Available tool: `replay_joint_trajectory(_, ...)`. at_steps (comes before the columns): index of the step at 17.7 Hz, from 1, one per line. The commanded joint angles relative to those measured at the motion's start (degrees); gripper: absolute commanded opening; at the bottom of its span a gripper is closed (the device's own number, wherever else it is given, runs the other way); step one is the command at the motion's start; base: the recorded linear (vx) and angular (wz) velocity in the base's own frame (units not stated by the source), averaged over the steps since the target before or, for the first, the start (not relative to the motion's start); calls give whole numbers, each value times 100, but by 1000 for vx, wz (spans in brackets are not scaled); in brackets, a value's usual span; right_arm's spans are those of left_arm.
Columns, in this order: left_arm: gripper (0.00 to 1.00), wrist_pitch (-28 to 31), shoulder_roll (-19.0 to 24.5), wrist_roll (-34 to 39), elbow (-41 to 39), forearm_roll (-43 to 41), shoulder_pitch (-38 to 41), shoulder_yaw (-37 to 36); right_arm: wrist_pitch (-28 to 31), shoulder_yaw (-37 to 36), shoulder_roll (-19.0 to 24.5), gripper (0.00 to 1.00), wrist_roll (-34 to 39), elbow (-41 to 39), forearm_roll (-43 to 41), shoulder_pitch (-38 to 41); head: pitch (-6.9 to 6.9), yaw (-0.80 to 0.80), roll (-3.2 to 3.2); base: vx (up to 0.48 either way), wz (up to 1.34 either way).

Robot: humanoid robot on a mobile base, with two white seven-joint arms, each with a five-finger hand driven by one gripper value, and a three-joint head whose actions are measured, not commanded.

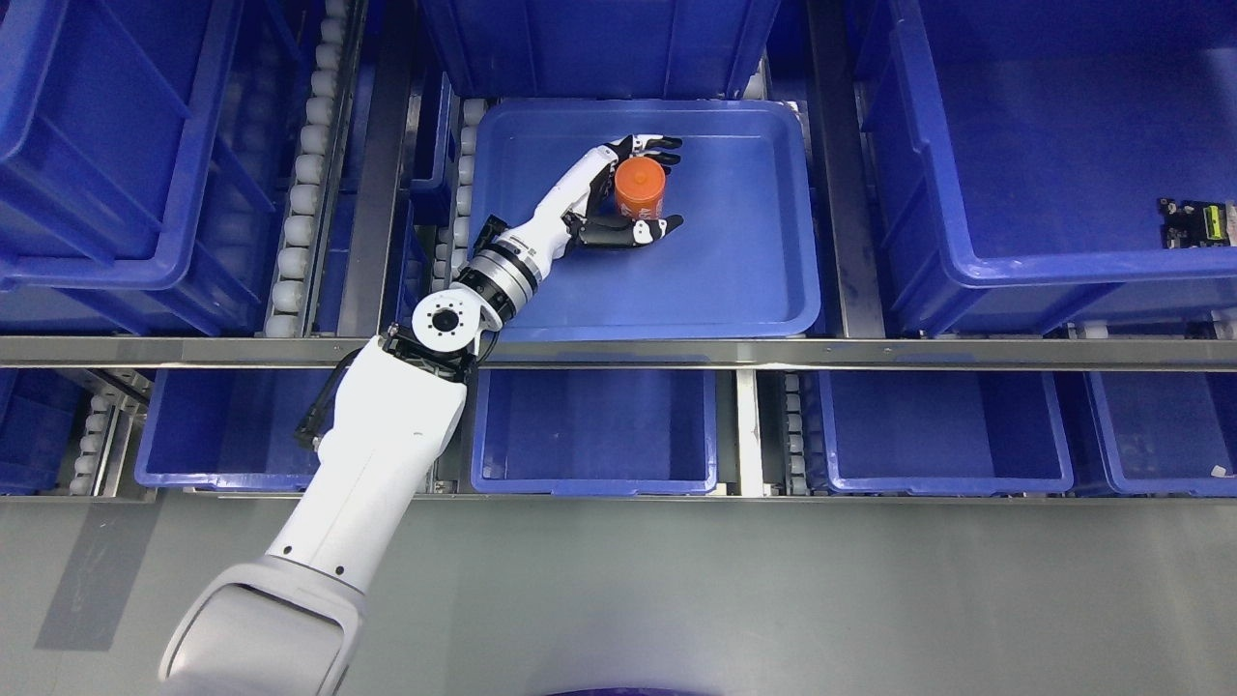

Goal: Grab orange capacitor from left shelf to right desk
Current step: 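Close the left hand fingers around the orange capacitor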

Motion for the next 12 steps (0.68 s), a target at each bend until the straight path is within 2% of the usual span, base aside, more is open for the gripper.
replay_joint_trajectory(1,33,-135,101,-4,194,183,-23,-24,1,-70,-100,100,1,-100,35,123,0,0,0,0,0)
replay_joint_trajectory(4,18,-171,101,-4,194,263,-23,-15,1,-70,-100,100,1,-100,35,123,0,0,0,0,0)
replay_joint_trajectory(5,13,-249,101,-4,194,289,-23,11,1,-70,-100,100,1,-100,35,123,0,0,0,0,0)
replay_joint_trajectory(6,4,-406,101,5,194,394,-15,55,1,-70,-100,100,1,-100,35,123,0,0,0,0,0)
replay_joint_trajectory(7,0,-495,101,5,194,490,-15,64,1,-70,-100,100,1,-100,35,123,0,0,0,0,0)
replay_joint_trajectory(12,0,-794,101,14,115,702,-15,152,1,-70,-100,100,1,-100,35,123,0,0,0,0,0)
